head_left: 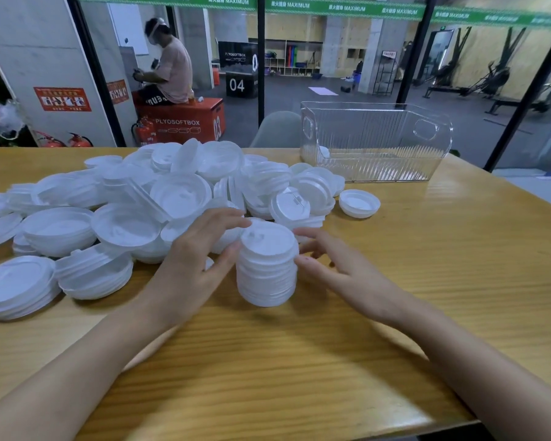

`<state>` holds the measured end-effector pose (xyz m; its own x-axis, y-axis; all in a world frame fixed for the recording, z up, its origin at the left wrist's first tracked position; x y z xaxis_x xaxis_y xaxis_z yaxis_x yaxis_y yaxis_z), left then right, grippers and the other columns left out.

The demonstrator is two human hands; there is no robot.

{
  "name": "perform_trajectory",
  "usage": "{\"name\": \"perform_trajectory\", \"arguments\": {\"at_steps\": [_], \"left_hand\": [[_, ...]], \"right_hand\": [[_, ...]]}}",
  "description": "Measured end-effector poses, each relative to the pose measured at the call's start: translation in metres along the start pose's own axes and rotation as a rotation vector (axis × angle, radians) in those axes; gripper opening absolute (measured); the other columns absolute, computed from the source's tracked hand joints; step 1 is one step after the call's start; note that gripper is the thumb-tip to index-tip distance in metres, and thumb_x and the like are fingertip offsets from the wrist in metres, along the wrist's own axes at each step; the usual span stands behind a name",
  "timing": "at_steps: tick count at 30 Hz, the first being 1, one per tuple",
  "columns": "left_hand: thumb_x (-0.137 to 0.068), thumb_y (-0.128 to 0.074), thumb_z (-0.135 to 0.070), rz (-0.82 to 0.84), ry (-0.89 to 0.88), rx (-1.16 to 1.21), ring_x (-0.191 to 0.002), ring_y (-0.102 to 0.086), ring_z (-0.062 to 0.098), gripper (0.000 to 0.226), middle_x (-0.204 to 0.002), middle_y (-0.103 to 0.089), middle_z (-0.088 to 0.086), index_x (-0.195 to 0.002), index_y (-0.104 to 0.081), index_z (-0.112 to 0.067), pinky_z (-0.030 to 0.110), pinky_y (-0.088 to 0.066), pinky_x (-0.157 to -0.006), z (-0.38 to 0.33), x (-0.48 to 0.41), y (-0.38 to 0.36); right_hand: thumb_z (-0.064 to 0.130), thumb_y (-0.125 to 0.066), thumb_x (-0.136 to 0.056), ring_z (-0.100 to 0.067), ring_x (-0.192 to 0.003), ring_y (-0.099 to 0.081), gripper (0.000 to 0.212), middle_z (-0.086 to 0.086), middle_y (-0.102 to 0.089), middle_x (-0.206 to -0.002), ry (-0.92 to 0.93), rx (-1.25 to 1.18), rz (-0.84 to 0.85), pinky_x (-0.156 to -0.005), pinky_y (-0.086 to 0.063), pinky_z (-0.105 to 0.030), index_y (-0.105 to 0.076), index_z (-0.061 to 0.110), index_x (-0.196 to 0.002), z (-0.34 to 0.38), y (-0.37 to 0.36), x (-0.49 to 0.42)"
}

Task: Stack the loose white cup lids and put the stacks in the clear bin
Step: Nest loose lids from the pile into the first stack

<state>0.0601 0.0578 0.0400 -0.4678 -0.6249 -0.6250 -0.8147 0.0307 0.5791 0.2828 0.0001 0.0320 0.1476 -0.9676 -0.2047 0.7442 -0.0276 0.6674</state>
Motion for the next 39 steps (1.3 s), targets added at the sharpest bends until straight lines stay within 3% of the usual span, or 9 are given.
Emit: {"name": "perform_trajectory", "arguments": {"at_steps": [5,10,15,20,23,26,29,32,39], "left_hand": [[-0.094,-0.048,-0.038,0.019,0.031,0.073,-0.127,-0.051,0.009,0.034,-0.131,-0.057,-0.009,-0.120,-0.064,-0.022,0.024,-0.043,-0.101,-0.002,0.001,0.007],[-0.090,-0.057,-0.036,0.113,-0.025,0.070,-0.129,-0.049,0.011,0.038,-0.136,-0.055,-0.006,-0.123,-0.063,-0.019,0.020,-0.038,-0.104,-0.010,0.006,-0.001],[-0.089,-0.061,-0.032,0.106,-0.101,0.013,-0.122,-0.055,0.013,0.028,-0.126,-0.060,0.001,-0.112,-0.069,-0.017,0.022,-0.041,-0.101,-0.009,0.008,-0.002],[-0.089,-0.063,-0.031,0.100,-0.130,-0.012,-0.120,-0.055,0.011,0.025,-0.125,-0.060,-0.001,-0.110,-0.069,-0.019,0.021,-0.041,-0.100,-0.008,0.007,-0.001],[-0.089,-0.063,-0.031,0.092,-0.133,-0.013,-0.121,-0.056,0.012,0.025,-0.125,-0.060,-0.002,-0.111,-0.069,-0.019,0.023,-0.043,-0.100,-0.008,0.007,-0.001],[-0.089,-0.064,-0.032,0.091,-0.127,-0.014,-0.121,-0.055,0.012,0.027,-0.126,-0.060,-0.004,-0.111,-0.069,-0.019,0.025,-0.044,-0.100,-0.008,0.007,-0.001],[-0.089,-0.063,-0.033,0.087,-0.124,-0.012,-0.122,-0.055,0.011,0.028,-0.126,-0.060,-0.003,-0.113,-0.068,-0.019,0.026,-0.044,-0.100,-0.009,0.007,-0.001],[-0.089,-0.062,-0.034,0.087,-0.121,-0.009,-0.123,-0.054,0.010,0.030,-0.128,-0.059,-0.002,-0.115,-0.066,-0.019,0.028,-0.044,-0.101,-0.010,0.008,-0.001],[-0.090,-0.062,-0.034,0.092,-0.086,0.032,-0.125,-0.053,0.014,0.035,-0.132,-0.056,-0.006,-0.120,-0.064,-0.017,0.039,-0.047,-0.101,-0.007,0.009,-0.001]], "right_hand": [[0.038,-0.067,-0.091,-0.014,-0.104,-0.050,0.039,0.008,-0.061,-0.116,0.041,0.275,-0.291,-0.087,-0.039,-0.023,-0.059,0.021,-0.126,-0.019,0.035,-0.026],[0.034,-0.067,-0.091,-0.023,-0.118,-0.040,0.043,0.007,-0.055,-0.133,0.002,0.513,-0.227,-0.090,-0.033,-0.036,-0.056,0.026,-0.131,-0.031,0.035,-0.048],[0.027,-0.065,-0.092,-0.023,-0.112,-0.042,0.026,0.009,-0.063,-0.121,0.025,0.600,-0.292,-0.081,-0.019,-0.030,-0.065,0.022,-0.118,-0.036,0.033,-0.048],[0.021,-0.066,-0.094,-0.020,-0.094,-0.058,0.017,0.003,-0.064,-0.092,0.013,0.107,-0.371,-0.087,-0.046,-0.038,-0.065,0.014,-0.109,-0.035,0.047,-0.035],[0.021,-0.060,-0.098,-0.003,-0.074,-0.059,0.021,0.003,-0.066,-0.081,-0.139,-0.311,-0.339,-0.074,-0.046,-0.025,-0.062,0.020,-0.119,-0.038,0.056,-0.022],[0.020,-0.058,-0.098,-0.004,-0.061,-0.058,0.012,-0.005,-0.064,-0.078,-0.291,-0.306,-0.293,-0.062,-0.044,-0.022,-0.063,0.025,-0.109,-0.054,0.055,-0.012],[0.022,-0.063,-0.095,-0.012,-0.070,-0.054,0.010,-0.004,-0.066,-0.095,-0.291,-0.016,-0.332,-0.068,-0.043,-0.015,-0.063,0.028,-0.103,-0.067,0.053,-0.011],[0.033,-0.064,-0.093,-0.006,-0.081,-0.052,0.029,0.002,-0.060,-0.111,-0.240,0.087,-0.298,-0.071,-0.039,-0.008,-0.059,0.028,-0.121,-0.064,0.050,-0.010],[0.057,-0.074,-0.074,-0.012,-0.118,-0.032,0.065,0.021,-0.039,-0.120,-0.244,0.391,-0.028,-0.106,-0.031,-0.039,-0.048,0.045,-0.133,-0.053,0.037,-0.003]]}}
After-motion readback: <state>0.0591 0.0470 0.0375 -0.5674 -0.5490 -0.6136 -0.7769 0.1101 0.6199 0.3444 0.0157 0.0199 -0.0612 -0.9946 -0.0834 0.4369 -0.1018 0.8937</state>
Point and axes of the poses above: each hand's wrist, its own x-axis away from the middle knuckle, its own y-axis out of the back of the hand, z = x × y, the point moved 3 cm from there along -x, towards the middle knuckle
